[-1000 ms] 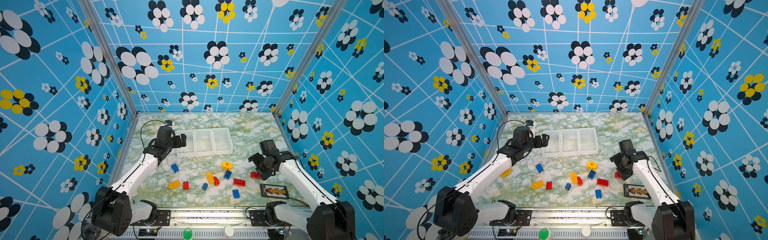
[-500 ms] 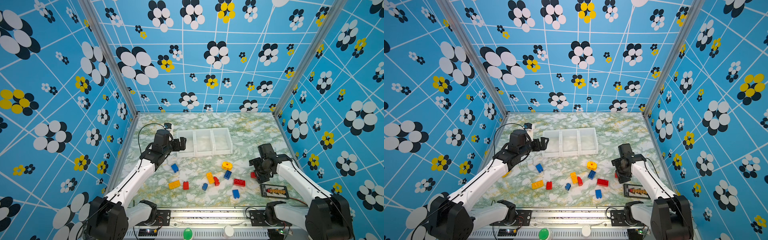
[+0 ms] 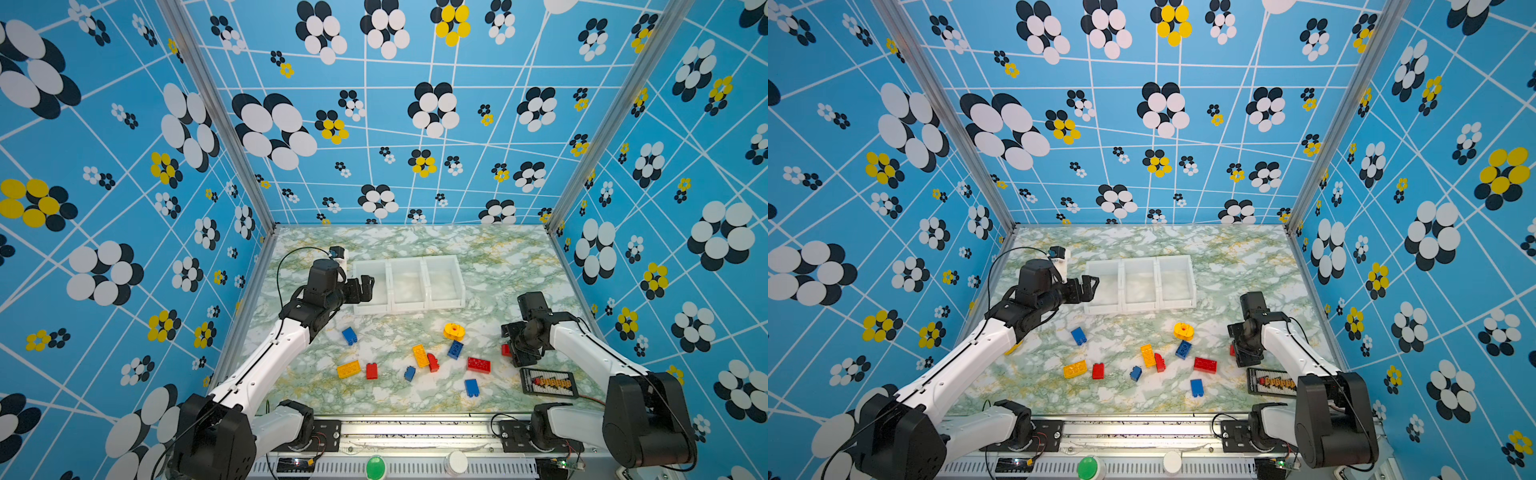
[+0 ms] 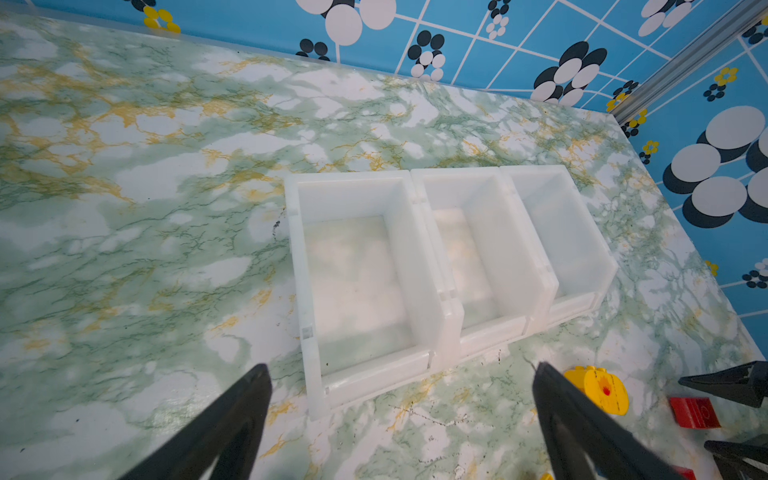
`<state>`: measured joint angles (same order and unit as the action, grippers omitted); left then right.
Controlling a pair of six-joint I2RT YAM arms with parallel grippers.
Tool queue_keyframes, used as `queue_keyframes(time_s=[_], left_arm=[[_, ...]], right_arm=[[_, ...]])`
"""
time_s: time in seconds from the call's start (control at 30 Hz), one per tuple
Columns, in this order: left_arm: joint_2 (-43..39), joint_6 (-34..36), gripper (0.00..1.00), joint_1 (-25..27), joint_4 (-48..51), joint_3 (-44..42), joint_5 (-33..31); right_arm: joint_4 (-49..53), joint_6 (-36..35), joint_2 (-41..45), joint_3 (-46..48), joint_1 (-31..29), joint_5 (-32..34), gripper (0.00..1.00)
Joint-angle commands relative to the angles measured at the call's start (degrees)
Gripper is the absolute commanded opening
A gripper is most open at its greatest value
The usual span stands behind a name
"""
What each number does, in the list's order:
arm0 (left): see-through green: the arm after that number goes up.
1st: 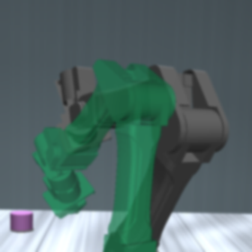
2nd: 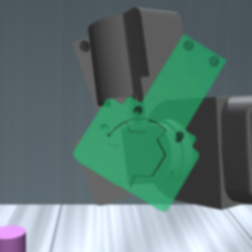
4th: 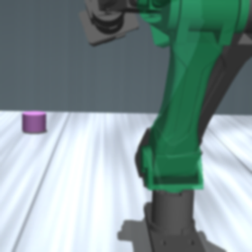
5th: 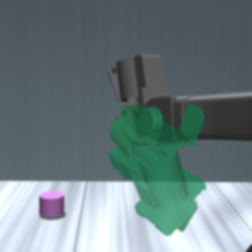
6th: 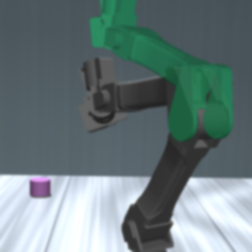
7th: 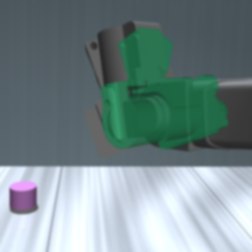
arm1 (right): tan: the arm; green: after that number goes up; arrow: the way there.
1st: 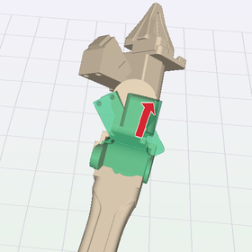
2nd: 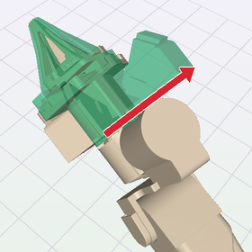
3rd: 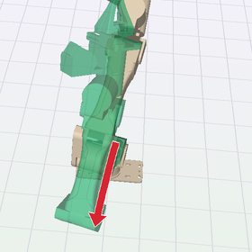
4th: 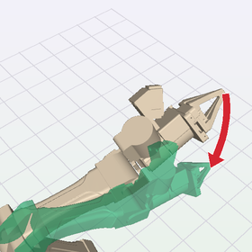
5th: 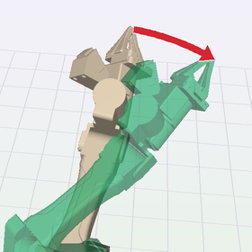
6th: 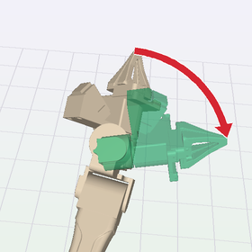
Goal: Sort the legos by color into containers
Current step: 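Close the right gripper on the red brick and lift it, then carry the red brick with the right gripper into the middle bin compartment and release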
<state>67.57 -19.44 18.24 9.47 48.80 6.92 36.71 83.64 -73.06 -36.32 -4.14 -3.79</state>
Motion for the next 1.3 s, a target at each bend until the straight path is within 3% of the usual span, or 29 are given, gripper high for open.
queue_keyframes(time_s=[0.0,0.27,0.6,0.7,0.83,1.03,1.27], left_arm=[[0.8,0.6,0.99,-0.3,1.2,1.4,1.2],[1.2,0.9,0.99,-0.4,1.1,2.0,1.1],[0.9,1.2,0.99,-0.4,1.8,2.2,0.6],[0.7,1.0,0.99,-0.6,2.3,2.2,0.8],[0.6,0.6,0.99,-0.9,3.0,2.1,1.2],[0.1,-0.1,0.99,-1.7,4.3,1.8,1.9],[-0.7,-0.9,0.99,-2.1,5.3,0.3,2.4]], right_arm=[[-0.7,0.9,-1.0,1.1,0.9,0.0,0.75],[-3.5,-0.9,-5.8,-0.4,1.9,0.0,0.59],[-2.0,-4.3,-9.5,-4.1,1.9,-1.2,0.27],[-0.8,-7.7,-10.8,-6.9,1.3,-2.0,0.22],[3.6,-13.3,-11.9,-14.2,-1.8,-0.6,0.19],[11.1,-21.8,-13.9,-29.5,-11.9,4.0,0.19],[17.2,-35.1,-25.1,-48.6,-21.0,5.8,0.20]])
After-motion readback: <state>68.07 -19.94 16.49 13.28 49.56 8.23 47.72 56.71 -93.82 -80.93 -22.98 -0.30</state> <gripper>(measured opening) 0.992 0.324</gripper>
